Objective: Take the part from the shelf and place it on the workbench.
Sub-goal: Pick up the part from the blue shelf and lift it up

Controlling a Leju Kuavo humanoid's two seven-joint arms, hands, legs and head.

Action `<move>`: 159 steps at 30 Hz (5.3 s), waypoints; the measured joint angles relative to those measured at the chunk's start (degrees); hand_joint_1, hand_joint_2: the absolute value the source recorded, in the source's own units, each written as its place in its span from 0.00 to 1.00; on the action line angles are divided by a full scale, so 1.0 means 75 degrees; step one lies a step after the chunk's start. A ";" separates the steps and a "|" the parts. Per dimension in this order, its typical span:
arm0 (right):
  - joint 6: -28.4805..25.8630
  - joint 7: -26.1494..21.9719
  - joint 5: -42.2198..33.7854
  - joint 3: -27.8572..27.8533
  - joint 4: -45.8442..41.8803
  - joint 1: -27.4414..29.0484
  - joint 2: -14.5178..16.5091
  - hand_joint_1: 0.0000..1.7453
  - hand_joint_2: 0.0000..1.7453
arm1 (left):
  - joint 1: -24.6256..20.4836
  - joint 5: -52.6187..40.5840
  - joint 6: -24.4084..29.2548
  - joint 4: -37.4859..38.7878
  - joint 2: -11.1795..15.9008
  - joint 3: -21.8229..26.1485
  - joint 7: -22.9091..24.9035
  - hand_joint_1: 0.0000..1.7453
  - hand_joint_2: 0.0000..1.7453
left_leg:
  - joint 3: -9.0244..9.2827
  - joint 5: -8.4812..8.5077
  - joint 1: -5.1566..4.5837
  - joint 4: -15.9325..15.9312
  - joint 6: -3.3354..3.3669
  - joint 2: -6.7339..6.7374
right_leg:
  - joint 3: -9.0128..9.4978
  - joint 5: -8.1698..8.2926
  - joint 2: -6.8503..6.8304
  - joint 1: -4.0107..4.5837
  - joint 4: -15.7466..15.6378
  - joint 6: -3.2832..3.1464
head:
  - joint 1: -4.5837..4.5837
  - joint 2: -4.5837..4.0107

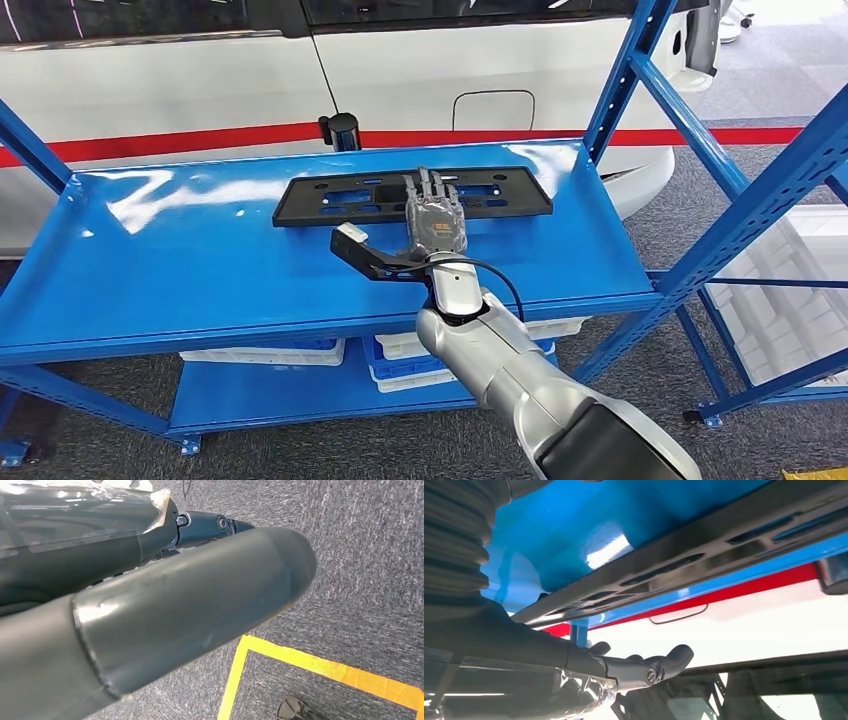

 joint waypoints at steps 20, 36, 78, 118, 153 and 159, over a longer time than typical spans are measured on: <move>-0.0242 0.0491 0.0599 -0.0498 0.0364 -0.0016 -0.0393 0.00 1.00 | -0.0001 0.0070 0.0239 0.0000 0.0000 0.0006 0.0042 0.00 0.00 | 0.0000 0.0000 0.0000 0.0002 0.0000 0.0000 | -0.0001 0.0001 0.0000 -0.0001 -0.0001 0.0002 | 0.0000 0.0000; -0.0376 0.1131 0.1157 -0.1175 0.0366 -0.0014 -0.0820 0.91 1.00 | -0.0010 0.0222 0.0242 0.0000 0.0000 0.0072 -0.0039 0.00 0.00 | 0.0000 0.0000 -0.0001 0.0003 0.0000 -0.0001 | 0.0000 0.0002 -0.0001 -0.0002 -0.0001 0.0003 | -0.0001 0.0000; -0.0728 0.0172 0.3356 -0.4086 -0.0732 0.0344 -0.0890 0.00 1.00 | -0.0032 0.0405 -0.0081 0.0000 0.0133 0.0414 -0.0541 0.00 0.00 | -0.0001 0.0000 -0.0001 0.0003 0.0000 0.0000 | 0.0002 0.0003 0.0000 -0.0001 0.0000 0.0004 | 0.0000 0.0000; -0.0539 -0.0883 0.2768 -0.3617 -0.0883 0.0819 0.0066 0.00 1.00 | -0.0042 0.0729 -0.0057 0.0001 0.0258 0.0649 -0.1156 0.00 0.00 | -0.0009 -0.0012 -0.0010 0.0017 0.0016 -0.0001 | 0.0005 0.0015 0.0000 -0.0033 -0.0028 0.0023 | -0.0001 0.0000; -0.0232 -0.0721 0.2738 -0.3038 -0.0952 0.0880 0.0066 0.00 1.00 | -0.0144 0.0908 0.0513 0.0046 -0.0017 0.0864 -0.1050 0.00 0.00 | -0.0250 0.0023 0.0022 0.0161 -0.0154 0.0050 | -0.0592 0.0233 0.0016 0.0152 0.0317 -0.0283 | 0.0036 -0.0001; -0.0167 -0.0649 0.2695 -0.2815 -0.0953 0.0880 0.0066 0.00 1.00 | -0.0149 0.0868 0.0549 0.0048 -0.0028 0.0868 -0.1001 0.00 0.00 | -0.0251 0.0017 -0.0009 0.0161 -0.0059 0.0046 | -0.0538 0.0275 0.0015 0.0124 0.0212 -0.0216 | 0.0042 0.0000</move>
